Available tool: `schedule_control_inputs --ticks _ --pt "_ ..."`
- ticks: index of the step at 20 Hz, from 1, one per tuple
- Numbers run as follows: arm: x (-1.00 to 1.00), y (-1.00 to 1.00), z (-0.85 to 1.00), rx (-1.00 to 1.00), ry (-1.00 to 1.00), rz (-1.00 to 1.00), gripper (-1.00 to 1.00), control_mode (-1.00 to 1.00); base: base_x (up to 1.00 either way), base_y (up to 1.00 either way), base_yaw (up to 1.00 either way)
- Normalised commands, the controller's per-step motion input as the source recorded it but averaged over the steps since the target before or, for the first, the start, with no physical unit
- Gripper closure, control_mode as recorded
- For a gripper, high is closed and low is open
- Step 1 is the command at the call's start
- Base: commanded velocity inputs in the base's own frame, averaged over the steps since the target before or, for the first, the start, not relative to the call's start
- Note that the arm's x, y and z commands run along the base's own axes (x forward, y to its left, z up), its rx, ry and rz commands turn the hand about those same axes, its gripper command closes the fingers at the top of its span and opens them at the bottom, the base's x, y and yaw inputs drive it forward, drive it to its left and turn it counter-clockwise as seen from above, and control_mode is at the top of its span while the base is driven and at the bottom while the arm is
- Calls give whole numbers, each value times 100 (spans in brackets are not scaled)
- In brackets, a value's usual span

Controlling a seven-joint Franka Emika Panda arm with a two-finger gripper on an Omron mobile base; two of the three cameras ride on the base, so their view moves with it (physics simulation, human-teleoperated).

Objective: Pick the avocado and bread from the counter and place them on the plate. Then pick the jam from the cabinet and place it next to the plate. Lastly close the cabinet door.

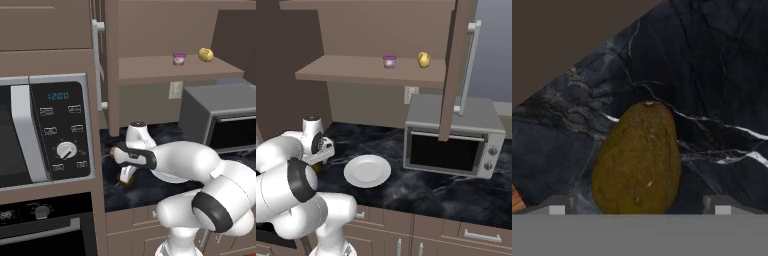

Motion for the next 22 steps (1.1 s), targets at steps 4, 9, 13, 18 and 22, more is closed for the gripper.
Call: schedule_control_inputs --ticks 4,9,13,18,22 --pt "0 5 -23 0 1 2 -100 -100 0 0 0" --pt "0 8 -25 1 0 2 -100 -100 0 0 0" --pt "0 1 -26 0 0 2 100 -100 0 0 0" --pt "0 0 -1 0 0 0 100 -100 0 0 0" --pt "0 -3 31 0 -1 1 100 -100 0 0 0"
